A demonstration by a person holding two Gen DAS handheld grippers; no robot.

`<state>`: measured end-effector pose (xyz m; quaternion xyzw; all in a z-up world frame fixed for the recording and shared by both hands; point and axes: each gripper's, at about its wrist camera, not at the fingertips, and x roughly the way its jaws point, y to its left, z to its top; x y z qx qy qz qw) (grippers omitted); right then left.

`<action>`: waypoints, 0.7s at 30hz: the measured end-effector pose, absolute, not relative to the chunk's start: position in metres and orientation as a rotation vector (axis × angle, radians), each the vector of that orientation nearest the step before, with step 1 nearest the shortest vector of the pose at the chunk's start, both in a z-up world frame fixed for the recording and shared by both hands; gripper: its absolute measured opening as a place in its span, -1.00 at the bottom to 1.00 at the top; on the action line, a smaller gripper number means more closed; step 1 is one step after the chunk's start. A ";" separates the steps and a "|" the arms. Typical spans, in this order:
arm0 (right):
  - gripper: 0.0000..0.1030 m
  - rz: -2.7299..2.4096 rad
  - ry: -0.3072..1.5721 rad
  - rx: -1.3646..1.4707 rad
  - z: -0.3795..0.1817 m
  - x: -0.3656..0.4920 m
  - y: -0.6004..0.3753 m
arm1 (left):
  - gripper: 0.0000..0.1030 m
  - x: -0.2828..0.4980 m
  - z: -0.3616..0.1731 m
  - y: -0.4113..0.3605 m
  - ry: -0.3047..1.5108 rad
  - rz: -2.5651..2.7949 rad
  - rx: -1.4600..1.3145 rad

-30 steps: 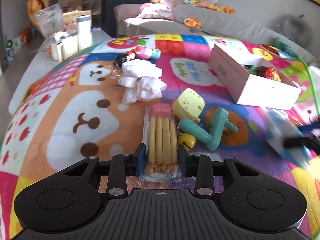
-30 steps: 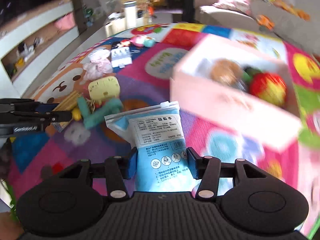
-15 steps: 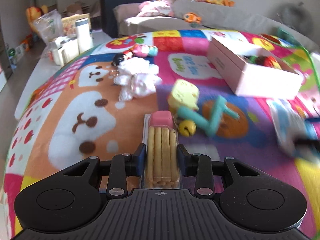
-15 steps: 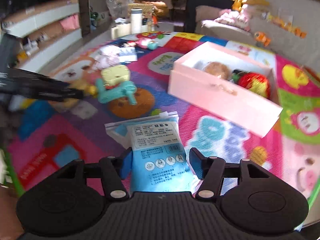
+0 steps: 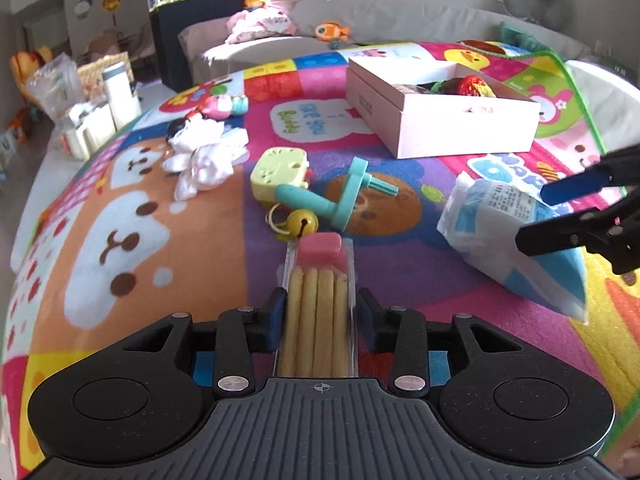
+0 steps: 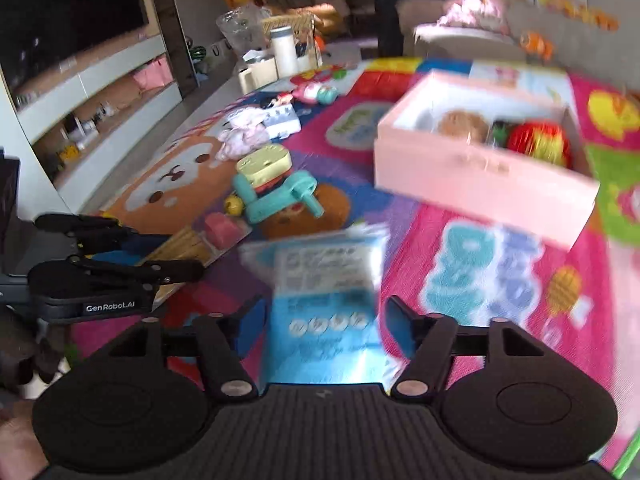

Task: Organize objects
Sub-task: 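Lower the breadstick box into the pink box with left tool while right tool carries the packet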

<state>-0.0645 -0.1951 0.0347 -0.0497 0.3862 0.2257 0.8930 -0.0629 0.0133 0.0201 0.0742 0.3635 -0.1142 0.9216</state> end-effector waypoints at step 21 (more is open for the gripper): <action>0.01 0.203 0.535 0.045 0.097 -0.073 -0.313 | -0.28 0.023 0.131 -0.073 0.573 -0.500 -0.052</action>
